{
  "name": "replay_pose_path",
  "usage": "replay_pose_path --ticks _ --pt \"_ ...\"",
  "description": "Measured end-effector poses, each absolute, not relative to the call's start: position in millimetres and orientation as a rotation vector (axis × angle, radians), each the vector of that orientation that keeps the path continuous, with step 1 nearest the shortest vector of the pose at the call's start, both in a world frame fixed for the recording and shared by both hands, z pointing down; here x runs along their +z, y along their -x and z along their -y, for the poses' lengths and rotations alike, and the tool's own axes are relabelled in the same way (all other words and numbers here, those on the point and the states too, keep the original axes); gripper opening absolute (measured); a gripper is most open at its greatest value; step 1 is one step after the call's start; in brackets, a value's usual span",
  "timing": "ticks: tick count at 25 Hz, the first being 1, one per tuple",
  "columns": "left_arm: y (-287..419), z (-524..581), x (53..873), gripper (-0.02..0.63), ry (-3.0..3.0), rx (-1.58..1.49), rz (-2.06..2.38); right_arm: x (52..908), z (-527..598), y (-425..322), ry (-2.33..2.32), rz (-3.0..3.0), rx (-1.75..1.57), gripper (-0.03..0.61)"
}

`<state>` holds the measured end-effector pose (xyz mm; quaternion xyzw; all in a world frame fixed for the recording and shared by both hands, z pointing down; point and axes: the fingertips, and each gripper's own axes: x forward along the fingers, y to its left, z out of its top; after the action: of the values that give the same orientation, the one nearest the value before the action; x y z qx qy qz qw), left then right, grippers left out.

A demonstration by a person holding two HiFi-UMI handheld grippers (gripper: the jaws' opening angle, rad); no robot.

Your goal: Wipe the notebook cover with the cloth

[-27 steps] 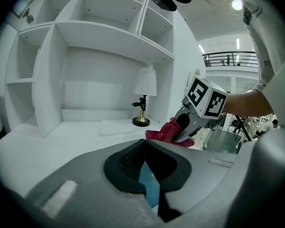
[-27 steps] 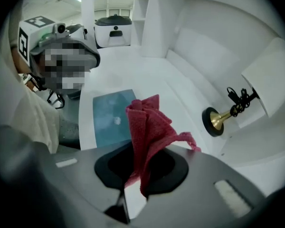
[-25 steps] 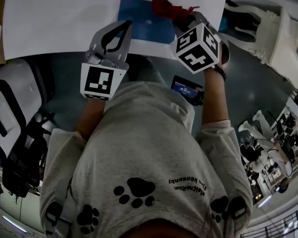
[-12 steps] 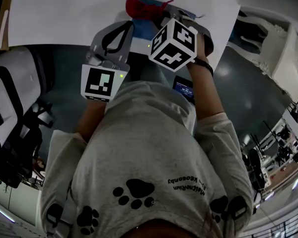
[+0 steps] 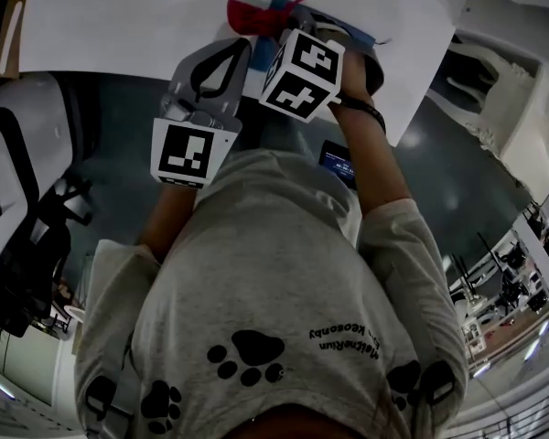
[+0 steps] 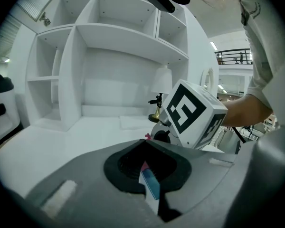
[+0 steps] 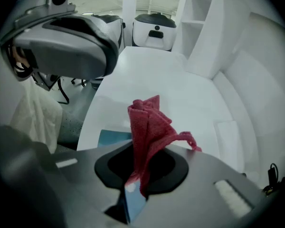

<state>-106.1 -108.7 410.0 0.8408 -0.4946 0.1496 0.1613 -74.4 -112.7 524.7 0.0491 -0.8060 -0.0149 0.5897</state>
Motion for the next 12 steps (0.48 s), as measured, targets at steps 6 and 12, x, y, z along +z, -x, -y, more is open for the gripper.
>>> replay_pose_path --ticks 6,12 --pt "108 109 412 -0.003 -2.389 0.417 1.415 542 106 74 -0.068 1.825 -0.031 0.049" --pt "102 111 411 -0.003 -2.406 0.42 1.4 545 108 66 -0.077 1.798 -0.032 0.049"
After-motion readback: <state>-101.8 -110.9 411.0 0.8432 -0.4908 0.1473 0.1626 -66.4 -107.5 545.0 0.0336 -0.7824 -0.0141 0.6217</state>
